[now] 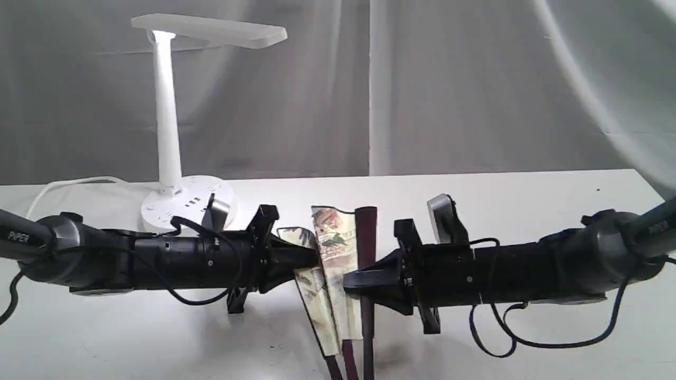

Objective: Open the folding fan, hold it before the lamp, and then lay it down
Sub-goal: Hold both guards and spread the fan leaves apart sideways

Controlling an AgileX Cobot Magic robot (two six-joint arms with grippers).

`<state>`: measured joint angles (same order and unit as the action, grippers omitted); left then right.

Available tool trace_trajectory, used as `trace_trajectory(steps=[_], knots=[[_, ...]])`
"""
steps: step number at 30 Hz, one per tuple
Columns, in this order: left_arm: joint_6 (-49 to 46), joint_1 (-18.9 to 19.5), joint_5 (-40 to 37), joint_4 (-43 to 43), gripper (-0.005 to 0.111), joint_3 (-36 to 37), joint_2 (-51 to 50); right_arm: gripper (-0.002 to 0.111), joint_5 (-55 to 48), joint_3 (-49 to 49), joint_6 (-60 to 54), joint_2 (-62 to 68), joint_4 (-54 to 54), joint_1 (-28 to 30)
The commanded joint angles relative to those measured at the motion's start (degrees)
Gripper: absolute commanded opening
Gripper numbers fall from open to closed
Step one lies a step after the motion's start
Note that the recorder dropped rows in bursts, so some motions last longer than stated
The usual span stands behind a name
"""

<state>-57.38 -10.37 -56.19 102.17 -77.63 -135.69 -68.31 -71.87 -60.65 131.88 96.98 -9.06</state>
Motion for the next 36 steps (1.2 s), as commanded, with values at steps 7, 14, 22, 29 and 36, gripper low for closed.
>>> trace_trajectory(steps=[7, 14, 22, 29, 36], knots=[[-1.2, -0.2, -3.8, -2.2, 0.000, 0.0, -0.5, 0.010, -1.7, -0.2, -0.8, -0.6, 3.0, 0.5], [0.3, -0.2, -5.6, -2.9, 0.000, 0.0, -0.5, 0.031, -1.7, -0.2, -0.4, -0.6, 3.0, 0.5], [1.3, -0.2, -10.7, -5.1, 0.000, 0.0, -0.5, 0.032, -1.7, -0.2, -0.4, -0.6, 3.0, 0.6], [3.4, -0.2, -13.5, -9.0, 0.000, 0.0, -0.5, 0.032, -1.7, -0.2, -0.6, -0.6, 3.0, 0.6], [3.5, -0.2, -13.7, -9.8, 0.000, 0.0, -0.5, 0.024, -1.7, -0.2, -0.7, -0.6, 3.0, 0.6]])
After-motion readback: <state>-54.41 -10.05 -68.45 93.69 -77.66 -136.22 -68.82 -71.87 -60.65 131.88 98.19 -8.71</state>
